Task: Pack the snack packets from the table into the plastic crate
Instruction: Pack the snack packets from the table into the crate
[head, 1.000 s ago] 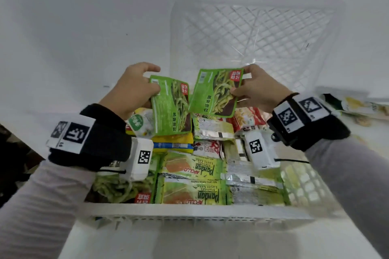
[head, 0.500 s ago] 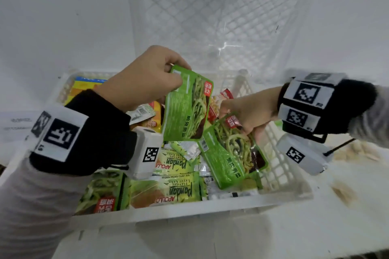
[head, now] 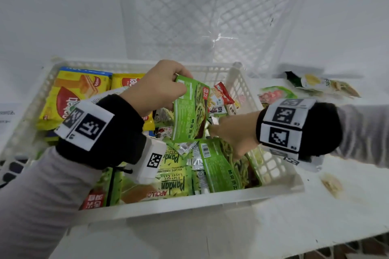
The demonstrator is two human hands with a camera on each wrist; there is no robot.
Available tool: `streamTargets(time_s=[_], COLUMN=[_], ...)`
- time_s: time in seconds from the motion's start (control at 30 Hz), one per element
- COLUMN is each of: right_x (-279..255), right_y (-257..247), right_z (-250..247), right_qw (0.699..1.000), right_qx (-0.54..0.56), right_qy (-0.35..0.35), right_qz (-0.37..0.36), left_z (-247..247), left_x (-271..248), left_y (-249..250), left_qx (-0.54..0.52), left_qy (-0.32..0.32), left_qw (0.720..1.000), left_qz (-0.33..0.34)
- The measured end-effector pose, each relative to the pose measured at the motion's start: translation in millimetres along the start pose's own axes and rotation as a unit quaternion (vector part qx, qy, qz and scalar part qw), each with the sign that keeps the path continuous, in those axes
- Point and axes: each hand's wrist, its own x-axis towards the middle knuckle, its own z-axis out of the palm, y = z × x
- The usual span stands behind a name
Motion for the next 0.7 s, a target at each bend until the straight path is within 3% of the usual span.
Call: streamTargets(time_s=[0.1, 0.43, 0.5, 0.57, 0.7], right_x=[0, 5, 6, 9, 5], right_y=[-8, -18, -9, 7, 36], right_z=[5, 23, 17, 10, -4], right_qw=[0.999, 0.991, 0.994, 0.992, 0.928], right_qx=[-0.011, -0.051, 0.000, 0.115, 0.363], right_qy=[-0.028, -0.118, -0.103, -0.042, 0.074], right_qz=[-0.033, -0.044, -0.046, -0.025, 0.036], left_z=[-1, 6, 7, 8, 15], left_x=[1, 2, 1, 0, -6], left_y=[-5, -8, -9, -10, -9], left_qx=[-0.001, -0.020, -0.022, -0.030, -0.056], left_qy=[0.009, -0.004, -0.004, -0.006, -0.073], left_qw=[1.000, 0.998, 0.998, 0.996, 0.991], left_qz=[-0.010, -0.053, -0.067, -0.081, -0.097])
